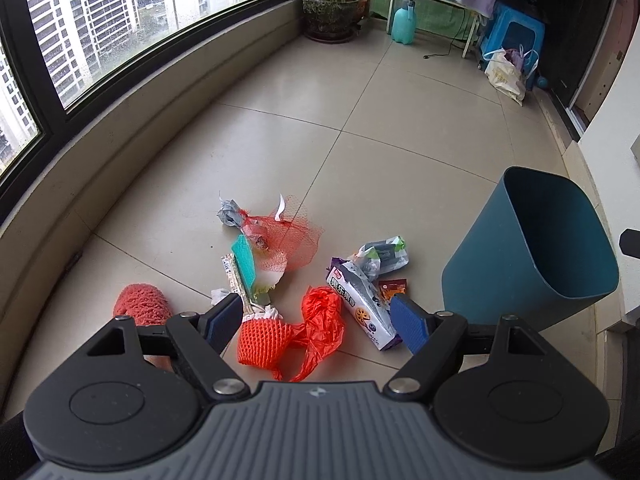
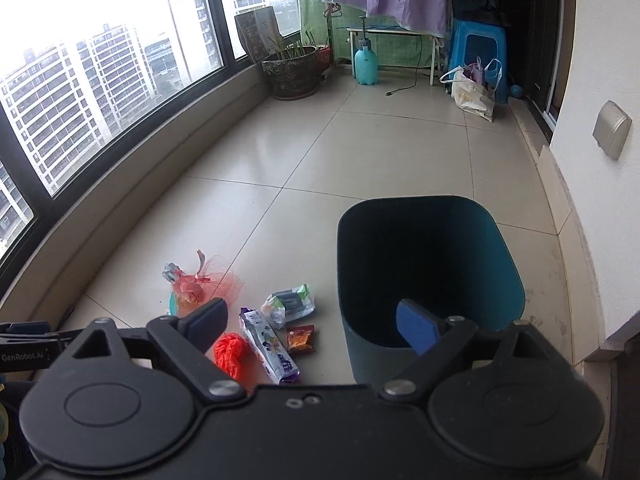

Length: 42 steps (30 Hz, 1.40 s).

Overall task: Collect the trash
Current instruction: 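Move the left tool toward the white cartoon-printed snack bag, then close the left tool on the white cartoon-printed snack bag and lift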

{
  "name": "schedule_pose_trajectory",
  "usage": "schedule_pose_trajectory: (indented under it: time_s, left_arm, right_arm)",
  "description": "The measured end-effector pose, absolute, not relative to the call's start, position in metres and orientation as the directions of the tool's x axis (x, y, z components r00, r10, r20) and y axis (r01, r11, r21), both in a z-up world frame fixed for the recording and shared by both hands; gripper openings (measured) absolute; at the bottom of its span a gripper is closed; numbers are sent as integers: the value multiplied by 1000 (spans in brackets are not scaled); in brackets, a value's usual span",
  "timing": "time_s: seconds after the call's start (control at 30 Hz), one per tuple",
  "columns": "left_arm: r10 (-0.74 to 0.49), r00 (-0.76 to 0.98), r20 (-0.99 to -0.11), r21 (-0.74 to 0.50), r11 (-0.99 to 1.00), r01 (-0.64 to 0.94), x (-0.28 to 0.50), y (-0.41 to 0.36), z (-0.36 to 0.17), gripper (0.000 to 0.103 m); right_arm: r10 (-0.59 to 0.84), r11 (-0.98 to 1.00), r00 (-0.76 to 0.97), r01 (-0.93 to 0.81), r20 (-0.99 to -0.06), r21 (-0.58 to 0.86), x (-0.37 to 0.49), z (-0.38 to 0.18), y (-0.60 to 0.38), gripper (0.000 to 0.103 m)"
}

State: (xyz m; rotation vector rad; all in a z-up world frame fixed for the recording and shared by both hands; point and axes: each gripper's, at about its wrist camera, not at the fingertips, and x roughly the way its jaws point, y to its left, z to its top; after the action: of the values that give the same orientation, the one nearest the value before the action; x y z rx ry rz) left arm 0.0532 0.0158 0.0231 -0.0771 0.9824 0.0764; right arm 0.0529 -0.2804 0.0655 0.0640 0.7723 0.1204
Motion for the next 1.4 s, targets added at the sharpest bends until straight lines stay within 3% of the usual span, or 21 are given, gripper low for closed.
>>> schedule_pose_trajectory:
  time_s: [0.13, 0.43, 0.63, 0.83, 0.97, 1.1, 1.17, 1.4]
  left_arm:
    - [70, 513, -856, 11, 993, -116, 84, 11, 9, 81]
    - [36, 465, -884, -29, 991, -131, 144, 10, -17, 81]
    - [12, 420, -907, -48, 990, -132, 176, 4, -45, 81]
    - [-17, 322, -947, -51, 994, -99, 194, -6, -94, 81]
    - [-17, 241, -970, -41, 994, -97, 209, -20, -139, 81]
    - [-7, 167, -986, -25, 994, -107, 224, -37, -183, 81]
    - [-17, 131, -991, -34, 992, -125, 230, -44, -200, 81]
    - [-62, 64, -996, -75, 973, -219, 256, -55, -247, 80]
  right_arm:
    - [54, 999, 703, -35, -709, 41, 86, 60, -312, 91]
    - [-58, 994, 598, 108, -799, 9, 150, 16, -399, 91]
    - [-67, 985, 485, 169, -872, 19, 167, -26, -426, 82]
    - [-85, 982, 431, 189, -898, -2, 181, -57, -439, 66]
    - [-134, 985, 372, 155, -918, -82, 186, -77, -433, 38]
    - [-113, 988, 361, 138, -926, -66, 185, -84, -430, 12]
    - [-104, 991, 368, 114, -924, -66, 183, -83, -426, 8]
    - [-107, 993, 397, 96, -912, -74, 178, -73, -418, 8]
